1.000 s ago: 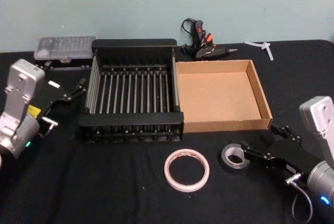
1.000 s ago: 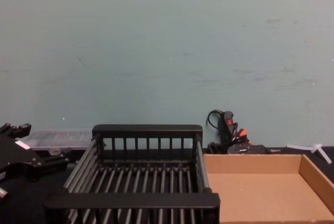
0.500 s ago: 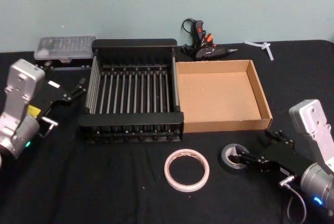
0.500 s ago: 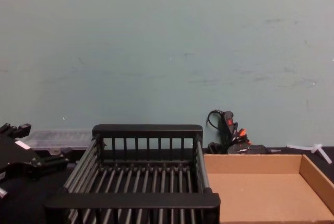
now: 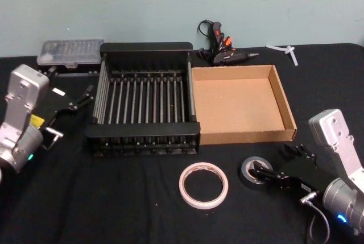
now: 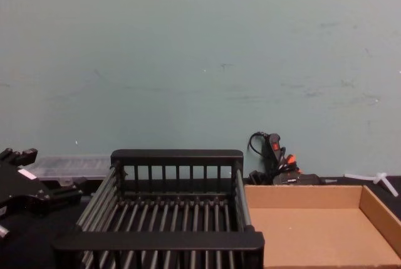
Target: Pick up the white tape and place it into the black box , Pick up the silver tape and place it into the brown box.
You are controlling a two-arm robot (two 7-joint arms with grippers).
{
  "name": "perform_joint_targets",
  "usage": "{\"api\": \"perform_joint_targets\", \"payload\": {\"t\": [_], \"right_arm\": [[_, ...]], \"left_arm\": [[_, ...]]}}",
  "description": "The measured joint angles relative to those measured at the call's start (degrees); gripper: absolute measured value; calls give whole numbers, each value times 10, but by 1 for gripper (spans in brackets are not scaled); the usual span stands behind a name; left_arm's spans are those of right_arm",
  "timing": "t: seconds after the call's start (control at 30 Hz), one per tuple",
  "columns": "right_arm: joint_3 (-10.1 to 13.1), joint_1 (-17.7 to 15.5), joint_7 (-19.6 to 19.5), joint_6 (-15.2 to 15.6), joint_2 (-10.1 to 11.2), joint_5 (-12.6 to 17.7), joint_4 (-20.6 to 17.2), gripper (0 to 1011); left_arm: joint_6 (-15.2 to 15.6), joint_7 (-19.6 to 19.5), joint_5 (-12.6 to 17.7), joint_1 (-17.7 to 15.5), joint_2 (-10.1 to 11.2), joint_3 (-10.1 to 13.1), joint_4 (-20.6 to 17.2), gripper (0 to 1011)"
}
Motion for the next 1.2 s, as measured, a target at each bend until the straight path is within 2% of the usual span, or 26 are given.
{"api": "perform_joint_targets", "payload": {"t": [0.57,0.97,1.2], "right_arm": [[10,0,14,7,-20,-20,9,1002],[10,0,14,7,-20,-21,9,1002],[10,0,14,7,-19,-21,9,870]], "left_arm": [[0,0,0,0,0,0,0,1001],[0,0,0,0,0,0,0,1001],[0,0,0,0,0,0,0,1001]]}}
